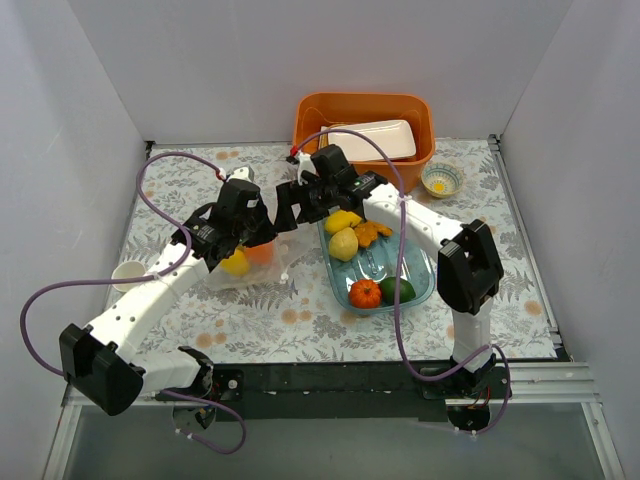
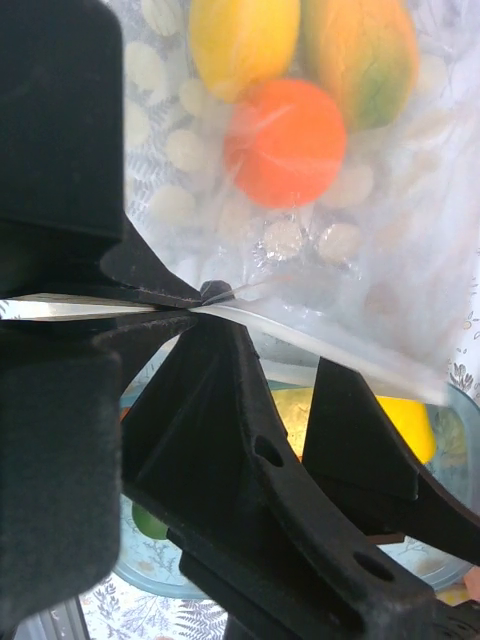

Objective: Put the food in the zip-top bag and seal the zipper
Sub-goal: Place the fake fruit in the zipper food storage bag.

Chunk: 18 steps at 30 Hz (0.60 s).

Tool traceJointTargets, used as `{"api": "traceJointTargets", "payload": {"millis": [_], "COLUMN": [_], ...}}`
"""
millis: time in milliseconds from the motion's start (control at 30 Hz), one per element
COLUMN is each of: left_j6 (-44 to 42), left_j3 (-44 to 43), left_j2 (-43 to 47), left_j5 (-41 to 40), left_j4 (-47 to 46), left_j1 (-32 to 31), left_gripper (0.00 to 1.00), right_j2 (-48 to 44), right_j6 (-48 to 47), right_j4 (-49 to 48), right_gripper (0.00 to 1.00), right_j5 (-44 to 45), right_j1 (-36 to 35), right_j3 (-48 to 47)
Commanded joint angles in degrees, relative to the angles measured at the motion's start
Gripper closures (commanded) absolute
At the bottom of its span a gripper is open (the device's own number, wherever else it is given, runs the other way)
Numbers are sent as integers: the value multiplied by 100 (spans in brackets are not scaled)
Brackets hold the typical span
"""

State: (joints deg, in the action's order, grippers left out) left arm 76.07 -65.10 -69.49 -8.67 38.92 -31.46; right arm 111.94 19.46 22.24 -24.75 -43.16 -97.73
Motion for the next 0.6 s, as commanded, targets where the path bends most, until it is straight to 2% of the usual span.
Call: {"api": "traceJointTargets", "payload": {"millis": [0, 167, 267, 367, 567], "left_j6": [74, 83, 74, 83, 109], "left_j3": [-178, -196, -178, -143, -108], "left_j2": [252, 393, 358, 323, 331], "left_j5": [-328, -575, -592, -505, -417], "left_j4": [2, 46, 90, 81, 37], "left_j1": [17, 17, 17, 17, 17], "left_gripper": [100, 98, 98, 99, 99], "right_j2": [-645, -1516, -1991, -2106, -1974], "right_j6": [-171, -84, 153, 521, 857], "right_j4": [132, 9, -123, 68, -61], "right_gripper": [2, 2, 2, 2, 2], "right_j5": [742, 2393, 2886, 2853, 2642], "right_j1": [-44, 96, 316, 588, 642], "right_j3": [-185, 754, 1438, 1844, 2670]}}
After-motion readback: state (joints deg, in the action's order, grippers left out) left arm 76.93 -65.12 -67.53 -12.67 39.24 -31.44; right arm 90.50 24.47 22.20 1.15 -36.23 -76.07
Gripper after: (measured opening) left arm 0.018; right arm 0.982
